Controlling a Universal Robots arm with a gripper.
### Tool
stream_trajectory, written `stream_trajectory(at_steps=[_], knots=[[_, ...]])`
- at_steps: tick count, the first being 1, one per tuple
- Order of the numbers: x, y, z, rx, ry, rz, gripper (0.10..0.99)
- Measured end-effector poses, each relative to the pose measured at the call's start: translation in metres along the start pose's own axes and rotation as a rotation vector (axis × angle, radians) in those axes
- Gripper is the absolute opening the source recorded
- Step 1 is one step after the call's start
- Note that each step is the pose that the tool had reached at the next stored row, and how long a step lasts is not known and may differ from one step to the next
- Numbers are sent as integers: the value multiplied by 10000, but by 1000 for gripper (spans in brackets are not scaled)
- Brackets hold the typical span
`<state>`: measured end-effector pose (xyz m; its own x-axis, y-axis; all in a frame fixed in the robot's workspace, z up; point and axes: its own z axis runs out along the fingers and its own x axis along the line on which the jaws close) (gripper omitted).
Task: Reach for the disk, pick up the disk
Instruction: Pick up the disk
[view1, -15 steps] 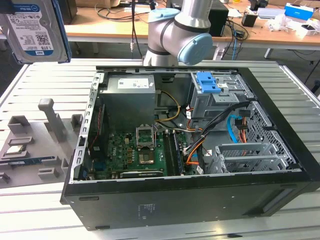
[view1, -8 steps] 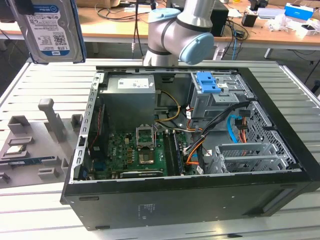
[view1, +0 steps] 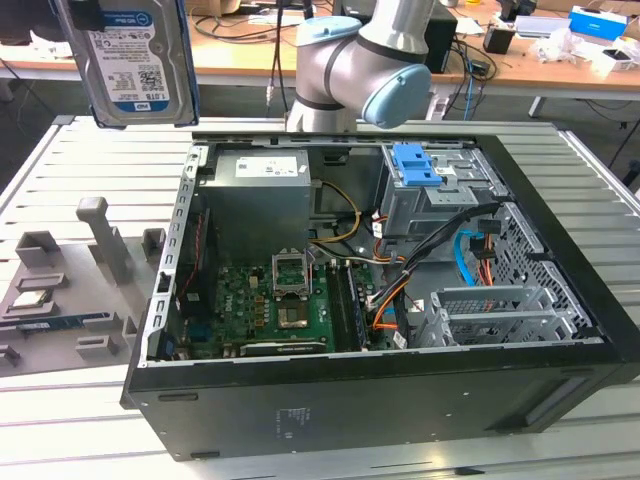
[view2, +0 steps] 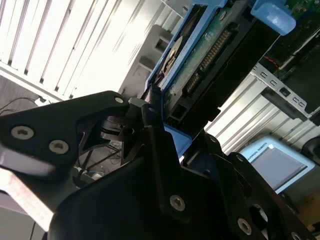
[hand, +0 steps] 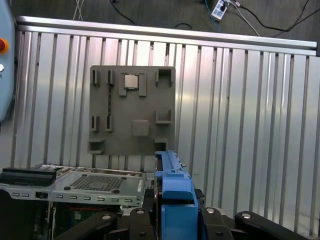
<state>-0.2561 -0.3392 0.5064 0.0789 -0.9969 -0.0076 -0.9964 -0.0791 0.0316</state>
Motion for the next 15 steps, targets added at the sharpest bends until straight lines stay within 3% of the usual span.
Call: stream_trajectory(at_steps=[3,5,11,15], knots=[[13,-169,-6,-2,1,1,369],[20,-244,-8,-1,0,-1,369],[47,-590,-19,-1,0,0,369],[57,-722,-24,-1,0,1,369]])
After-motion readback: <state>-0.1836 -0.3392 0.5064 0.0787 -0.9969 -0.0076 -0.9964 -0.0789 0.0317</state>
